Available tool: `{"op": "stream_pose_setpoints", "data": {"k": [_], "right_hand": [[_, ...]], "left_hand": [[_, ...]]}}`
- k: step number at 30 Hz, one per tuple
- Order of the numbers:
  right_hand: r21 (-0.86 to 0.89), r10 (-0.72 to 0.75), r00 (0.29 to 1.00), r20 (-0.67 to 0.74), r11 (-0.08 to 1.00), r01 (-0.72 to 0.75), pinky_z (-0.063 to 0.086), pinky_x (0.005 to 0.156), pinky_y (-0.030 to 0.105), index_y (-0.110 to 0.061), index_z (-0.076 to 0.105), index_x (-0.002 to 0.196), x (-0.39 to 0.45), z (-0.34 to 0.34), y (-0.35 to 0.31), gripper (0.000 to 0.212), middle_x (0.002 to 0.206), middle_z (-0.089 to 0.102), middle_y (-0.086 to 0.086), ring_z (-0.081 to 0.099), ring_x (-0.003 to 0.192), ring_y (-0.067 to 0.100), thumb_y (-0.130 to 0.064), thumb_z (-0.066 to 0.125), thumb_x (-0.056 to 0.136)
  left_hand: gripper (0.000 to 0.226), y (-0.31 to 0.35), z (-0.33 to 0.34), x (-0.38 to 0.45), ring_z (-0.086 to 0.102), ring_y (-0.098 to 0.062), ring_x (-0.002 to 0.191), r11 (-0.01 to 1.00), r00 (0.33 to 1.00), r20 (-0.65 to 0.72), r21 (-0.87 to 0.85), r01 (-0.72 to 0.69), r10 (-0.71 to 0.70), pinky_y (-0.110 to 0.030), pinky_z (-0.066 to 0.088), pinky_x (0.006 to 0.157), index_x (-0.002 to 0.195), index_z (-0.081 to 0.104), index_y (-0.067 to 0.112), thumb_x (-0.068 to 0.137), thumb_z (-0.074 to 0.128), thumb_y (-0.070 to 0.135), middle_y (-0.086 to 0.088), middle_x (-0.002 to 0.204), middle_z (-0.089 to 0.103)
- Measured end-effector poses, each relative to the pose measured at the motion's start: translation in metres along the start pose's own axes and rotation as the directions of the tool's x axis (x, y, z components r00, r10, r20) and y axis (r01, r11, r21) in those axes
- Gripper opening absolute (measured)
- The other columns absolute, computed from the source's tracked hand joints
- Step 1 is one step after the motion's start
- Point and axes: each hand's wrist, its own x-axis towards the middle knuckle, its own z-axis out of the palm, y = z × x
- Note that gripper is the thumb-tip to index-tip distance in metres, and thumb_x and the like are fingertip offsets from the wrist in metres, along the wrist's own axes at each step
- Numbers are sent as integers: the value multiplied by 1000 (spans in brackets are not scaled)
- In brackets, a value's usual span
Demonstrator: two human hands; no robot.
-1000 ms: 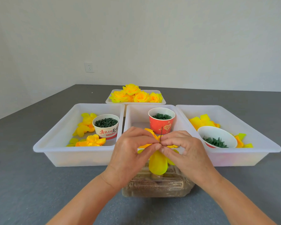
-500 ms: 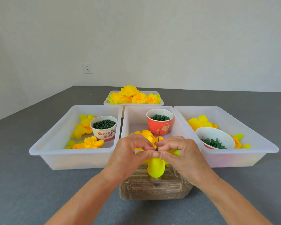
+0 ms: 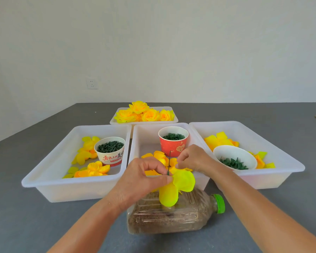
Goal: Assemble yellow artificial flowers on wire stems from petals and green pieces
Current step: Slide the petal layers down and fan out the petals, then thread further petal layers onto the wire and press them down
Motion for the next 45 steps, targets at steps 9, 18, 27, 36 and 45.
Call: {"op": "stream_pose_setpoints", "data": {"k": [9, 18, 27, 36, 45], "right_hand": [[-378, 93, 987, 128, 925, -38, 40, 62, 28, 4, 63, 91, 29, 27, -12, 17, 94, 64, 19, 46, 69, 22, -8, 51, 91], [73, 98, 995, -30, 993, -96, 57, 70, 34, 4, 64, 107, 19, -18, -3, 27, 100, 66, 19, 65, 82, 27, -3, 67, 81], [585, 107, 991, -86, 810, -37, 47, 42, 18, -8, 67, 89, -1, -30, -2, 11, 70, 65, 3, 62, 57, 10, -3, 69, 81], [611, -8, 998, -60, 790, 43, 50, 50, 20, -17, 67, 75, -23, -36, -31, 12, 64, 68, -2, 65, 57, 10, -7, 69, 81], [652, -158, 986, 54, 753, 86, 54, 67, 27, -12, 65, 103, -40, -37, -52, 17, 88, 69, 8, 65, 76, 21, -7, 63, 87]], "left_hand": [[19, -1, 0, -2, 63, -10, 79, 1000, 1000, 14, -8, -20, 20, -20, 48, 78, 62, 68, 25, 71, 79, 12, 4, 76, 68], [24, -1, 0, -2, 64, -15, 84, 999, 999, 18, -10, -38, 38, -24, 49, 82, 62, 68, 29, 73, 77, 10, 0, 80, 70], [16, 4, -7, -4, 64, -10, 83, 973, 999, 35, -228, 34, -26, -15, 48, 76, 80, 74, 14, 75, 71, 28, -7, 86, 72], [22, 10, -19, 19, 64, -2, 77, 973, 910, -385, -220, 73, -156, -14, 48, 64, 89, 69, 21, 75, 66, 38, 8, 80, 70], [11, 15, -22, 40, 68, -16, 58, 727, 913, -76, -632, 267, -401, -25, 56, 52, 94, 64, 6, 83, 62, 9, -7, 73, 72]]}}
